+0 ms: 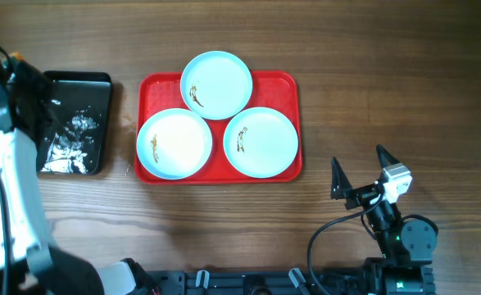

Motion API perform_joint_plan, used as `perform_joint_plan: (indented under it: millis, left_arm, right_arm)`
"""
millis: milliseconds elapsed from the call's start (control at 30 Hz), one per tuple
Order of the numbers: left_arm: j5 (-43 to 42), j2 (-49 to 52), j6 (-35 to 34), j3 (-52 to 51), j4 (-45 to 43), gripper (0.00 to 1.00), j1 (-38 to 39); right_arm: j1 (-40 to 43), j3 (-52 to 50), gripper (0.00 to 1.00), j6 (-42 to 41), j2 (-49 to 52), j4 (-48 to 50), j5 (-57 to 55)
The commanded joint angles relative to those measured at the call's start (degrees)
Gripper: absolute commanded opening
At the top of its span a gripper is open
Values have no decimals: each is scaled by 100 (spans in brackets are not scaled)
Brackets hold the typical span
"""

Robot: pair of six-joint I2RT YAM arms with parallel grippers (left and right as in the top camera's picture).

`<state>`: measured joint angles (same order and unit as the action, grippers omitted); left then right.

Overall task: Clean dirty plates on tray and stack at the side
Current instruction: 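Lift the sponge with the left gripper and raise it above the tray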

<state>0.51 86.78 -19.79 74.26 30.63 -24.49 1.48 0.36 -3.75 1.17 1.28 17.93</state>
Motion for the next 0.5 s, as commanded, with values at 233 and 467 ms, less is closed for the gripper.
perform_joint_plan:
  millis: [233,467]
  left_arm:
    - [-2645,562,1318,-820,-1099,4,-17]
    - [-1539,564,1368,-1121,-1123,4,-85]
  right_arm:
    - [-35,-4,100,70,-37,13,0]
    - [-35,-7,100,70,-37,13,0]
